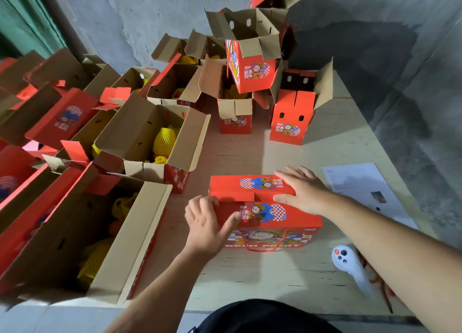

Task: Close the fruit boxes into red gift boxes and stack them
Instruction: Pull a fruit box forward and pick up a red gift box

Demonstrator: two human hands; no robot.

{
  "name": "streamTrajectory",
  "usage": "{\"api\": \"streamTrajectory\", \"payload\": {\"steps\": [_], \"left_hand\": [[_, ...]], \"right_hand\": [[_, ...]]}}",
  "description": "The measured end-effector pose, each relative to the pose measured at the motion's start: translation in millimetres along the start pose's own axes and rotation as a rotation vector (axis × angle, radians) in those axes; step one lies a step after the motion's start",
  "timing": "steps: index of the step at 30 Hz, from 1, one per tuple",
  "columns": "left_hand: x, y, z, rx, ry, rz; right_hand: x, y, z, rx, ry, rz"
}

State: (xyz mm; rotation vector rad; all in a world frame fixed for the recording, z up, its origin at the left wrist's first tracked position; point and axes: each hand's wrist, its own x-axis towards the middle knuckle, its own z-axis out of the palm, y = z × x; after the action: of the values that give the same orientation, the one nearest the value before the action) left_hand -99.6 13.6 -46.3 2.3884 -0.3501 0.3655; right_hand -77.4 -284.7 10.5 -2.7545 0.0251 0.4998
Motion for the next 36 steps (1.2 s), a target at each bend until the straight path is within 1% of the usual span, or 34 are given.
{"api": "streamTrajectory", "payload": {"steps": [1, 2, 3, 4, 6, 7, 8, 11, 15, 20, 23, 25, 27, 30, 31, 33, 35, 36], "left_hand": [[4.0, 2.0, -1.1, 0.008, 0.059, -0.04], [12.0, 4.0, -2.6, 0.054, 0.082, -0.037], [24.4, 6.3, -4.4, 0.121, 0.042, 0.009], [40.2, 8.6, -6.8, 0.195, -0.069, 0.077], [74.1, 14.4, -10.9, 0.319, -0.385, 0.162], [88.4, 16.6, -11.6, 0.359, -0.501, 0.166], [98.5, 17.4, -10.6, 0.397, -0.554, 0.162], [109.3, 17.8, -5.5, 0.546, -0.555, 0.211], [108.1, 13.7, -3.1, 0.657, -0.667, 0.268], [113.2, 14.0, -2.5, 0.691, -0.673, 0.286], [111.1, 15.4, 1.6, 0.76, -0.631, 0.298], [99.4, 10.7, 6.3, 0.715, -0.585, 0.252], [89.3, 6.4, 10.5, 0.649, -0.545, 0.204], [84.6, 4.6, 13.5, 0.613, -0.493, 0.198], [82.8, 5.0, 13.7, 0.596, -0.449, 0.216], [73.7, 6.1, 14.0, 0.519, -0.294, 0.256], [58.1, 7.8, 14.7, 0.417, -0.115, 0.357], [49.8, 9.5, 14.8, 0.37, -0.077, 0.429]], "right_hand": [[0.7, 0.7, -0.9, -0.045, -0.014, -0.018], [1.6, 2.0, -1.4, -0.086, -0.007, -0.041], [1.4, 1.7, -2.6, -0.132, 0.013, -0.062], [1.7, 0.7, -3.7, -0.2, 0.046, -0.088], [5.2, -0.2, -5.5, -0.351, 0.11, -0.135], [7.1, -0.5, -6.4, -0.391, 0.124, -0.135], [8.4, -1.1, -6.6, -0.402, 0.125, -0.124], [5.9, -2.0, 3.7, -0.402, 0.113, -0.095], [2.7, 0.7, 16.1, -0.459, 0.169, -0.106], [3.8, -1.0, 15.1, -0.549, 0.196, -0.13], [3.3, -1.2, 14.6, -0.49, 0.19, -0.111], [2.9, -0.4, 16.6, -0.428, 0.184, -0.098], [3.0, 0.0, 20.2, -0.415, 0.165, -0.089], [3.8, -0.7, 22.5, -0.357, 0.118, -0.061], [4.3, -0.4, 22.3, -0.338, 0.111, -0.056], [5.6, 1.4, 22.0, -0.299, 0.12, -0.066], [6.1, 5.2, 20.8, -0.227, 0.135, -0.069], [6.3, 6.9, 19.8, -0.188, 0.136, -0.07]]}}
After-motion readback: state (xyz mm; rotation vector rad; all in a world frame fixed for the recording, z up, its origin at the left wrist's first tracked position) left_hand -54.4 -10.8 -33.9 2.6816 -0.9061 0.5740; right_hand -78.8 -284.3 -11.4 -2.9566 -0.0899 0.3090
